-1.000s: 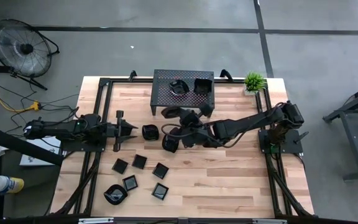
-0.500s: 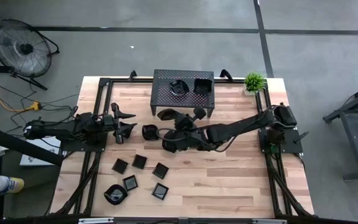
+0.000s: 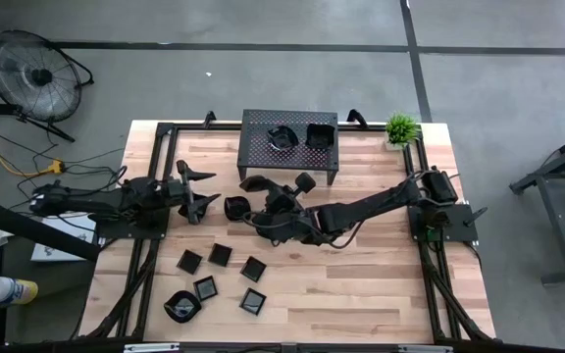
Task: Pick & Place Mini shaped plates
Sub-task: Stack the black leaf shaped plate on top of the black leaf shaped plate on the shelf
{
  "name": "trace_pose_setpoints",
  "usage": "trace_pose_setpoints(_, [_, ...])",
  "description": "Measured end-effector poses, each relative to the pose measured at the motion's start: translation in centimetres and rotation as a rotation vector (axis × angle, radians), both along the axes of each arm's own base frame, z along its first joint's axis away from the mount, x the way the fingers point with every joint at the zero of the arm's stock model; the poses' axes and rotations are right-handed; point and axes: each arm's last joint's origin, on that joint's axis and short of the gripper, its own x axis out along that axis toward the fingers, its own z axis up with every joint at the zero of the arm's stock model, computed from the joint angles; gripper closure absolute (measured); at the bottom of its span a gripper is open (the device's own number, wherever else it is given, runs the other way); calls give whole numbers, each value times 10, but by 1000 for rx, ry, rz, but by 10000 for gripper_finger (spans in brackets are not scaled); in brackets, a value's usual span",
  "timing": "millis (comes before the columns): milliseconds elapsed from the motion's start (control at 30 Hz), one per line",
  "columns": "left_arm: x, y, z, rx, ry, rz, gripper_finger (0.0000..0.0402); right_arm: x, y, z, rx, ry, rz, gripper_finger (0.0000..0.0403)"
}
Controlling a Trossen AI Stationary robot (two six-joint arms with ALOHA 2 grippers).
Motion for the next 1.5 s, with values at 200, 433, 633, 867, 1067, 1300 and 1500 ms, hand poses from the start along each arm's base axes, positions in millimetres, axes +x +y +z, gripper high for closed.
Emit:
trace_pose_setpoints(200, [4,0,-1,-18,5,-3,129,0,-1,0,-3,1,-6,403])
trace_pose_setpoints(433, [12,-1,0,-18,-5,-11,148,0,-2,0,-1,-2,-7,403])
trace_pose_setpoints(633, [22,-1,-3,-16,15,-17,149,1,-3,0,0,-7,-11,403])
trace_pose_setpoints(867, [33,-1,-4,-16,-2,-17,149,1,-3,0,-1,-8,-12,403])
trace_pose_setpoints(1067, [50,-2,4,-15,45,-10,149,2,-3,3,-8,-23,-4,403])
trace_pose_setpoints(1300, [68,0,5,-26,114,68,149,2,-3,5,-37,-18,-38,403])
trace_pose_setpoints(1500, [72,0,10,-69,63,75,149,2,-3,5,-35,-16,-31,403])
